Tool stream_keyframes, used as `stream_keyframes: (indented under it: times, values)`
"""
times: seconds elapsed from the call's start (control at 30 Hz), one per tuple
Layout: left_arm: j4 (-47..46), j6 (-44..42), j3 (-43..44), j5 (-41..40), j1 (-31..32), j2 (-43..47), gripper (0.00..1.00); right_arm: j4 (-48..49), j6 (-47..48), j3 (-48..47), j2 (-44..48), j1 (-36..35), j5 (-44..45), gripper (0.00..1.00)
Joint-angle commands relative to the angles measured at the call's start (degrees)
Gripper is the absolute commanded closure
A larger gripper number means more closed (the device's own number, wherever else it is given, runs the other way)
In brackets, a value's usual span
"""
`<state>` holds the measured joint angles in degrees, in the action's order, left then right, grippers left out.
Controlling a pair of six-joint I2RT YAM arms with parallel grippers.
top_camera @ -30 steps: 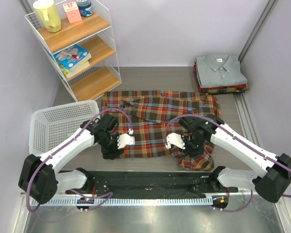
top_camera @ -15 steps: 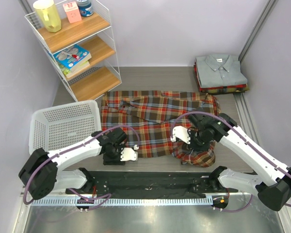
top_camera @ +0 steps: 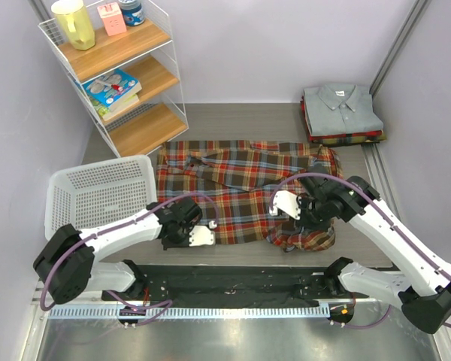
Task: Fold and stack the long sleeve shirts
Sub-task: Fold the shirt
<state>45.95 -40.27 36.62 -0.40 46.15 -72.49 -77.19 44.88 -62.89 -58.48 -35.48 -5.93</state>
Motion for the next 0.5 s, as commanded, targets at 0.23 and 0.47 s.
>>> stream_keyframes:
  times: [0.23, 0.47]
  values:
    - [8.3, 1.0, 12.6, -0.3, -1.1, 3.4, 1.00, -0.4, 4.0, -10.7, -0.8, 3.7, 4.3, 0.99]
    - [9.6, -2.4, 20.6, 0.2, -10.4, 0.6, 1.00, -0.2, 12.8, -17.2, -5.5, 12.5, 3.6, 0.99]
